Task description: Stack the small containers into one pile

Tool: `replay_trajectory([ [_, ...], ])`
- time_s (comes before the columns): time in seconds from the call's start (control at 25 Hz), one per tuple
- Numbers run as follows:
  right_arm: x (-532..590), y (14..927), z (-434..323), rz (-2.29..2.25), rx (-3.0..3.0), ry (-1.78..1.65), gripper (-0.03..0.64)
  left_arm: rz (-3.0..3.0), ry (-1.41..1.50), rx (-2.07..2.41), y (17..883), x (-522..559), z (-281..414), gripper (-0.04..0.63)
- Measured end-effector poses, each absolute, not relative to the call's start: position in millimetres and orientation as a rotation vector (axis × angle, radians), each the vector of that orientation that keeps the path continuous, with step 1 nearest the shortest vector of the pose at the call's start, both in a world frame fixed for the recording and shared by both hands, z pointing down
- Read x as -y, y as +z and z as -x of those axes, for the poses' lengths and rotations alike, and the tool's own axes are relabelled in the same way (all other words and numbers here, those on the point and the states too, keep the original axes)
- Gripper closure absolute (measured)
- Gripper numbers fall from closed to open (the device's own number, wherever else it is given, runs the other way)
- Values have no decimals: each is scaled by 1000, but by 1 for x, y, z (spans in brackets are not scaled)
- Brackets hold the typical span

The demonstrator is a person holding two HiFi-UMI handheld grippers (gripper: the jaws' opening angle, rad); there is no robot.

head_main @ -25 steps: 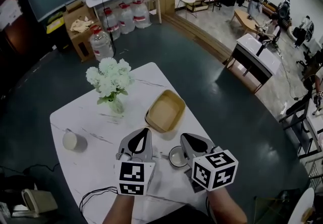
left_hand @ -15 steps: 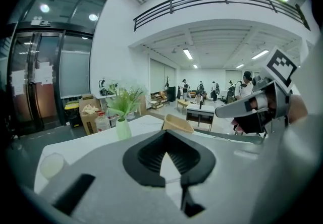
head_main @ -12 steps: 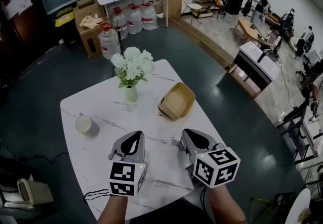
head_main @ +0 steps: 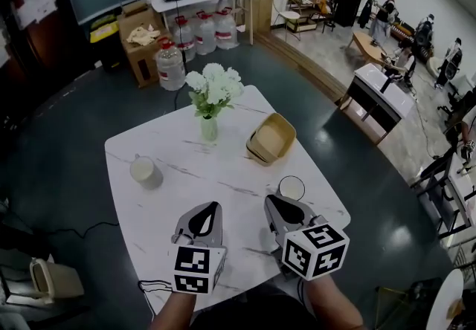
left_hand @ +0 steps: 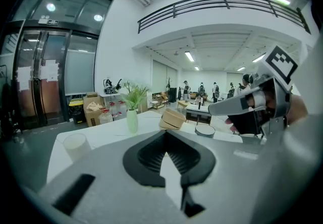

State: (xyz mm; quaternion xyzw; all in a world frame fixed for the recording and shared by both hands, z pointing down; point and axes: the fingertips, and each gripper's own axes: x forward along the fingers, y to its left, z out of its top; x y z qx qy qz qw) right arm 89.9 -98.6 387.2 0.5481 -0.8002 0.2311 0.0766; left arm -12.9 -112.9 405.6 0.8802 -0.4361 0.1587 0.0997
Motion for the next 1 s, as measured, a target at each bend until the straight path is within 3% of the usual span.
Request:
replay_trajectory([
  [0.52, 50, 401, -41, -1594, 2415, 675, 618, -2536, 454, 1266, 421, 65, 54, 598],
  [1.0, 26, 426, -36, -1586, 2377, 719, 618, -2516, 504, 1201, 444, 39, 51, 598],
])
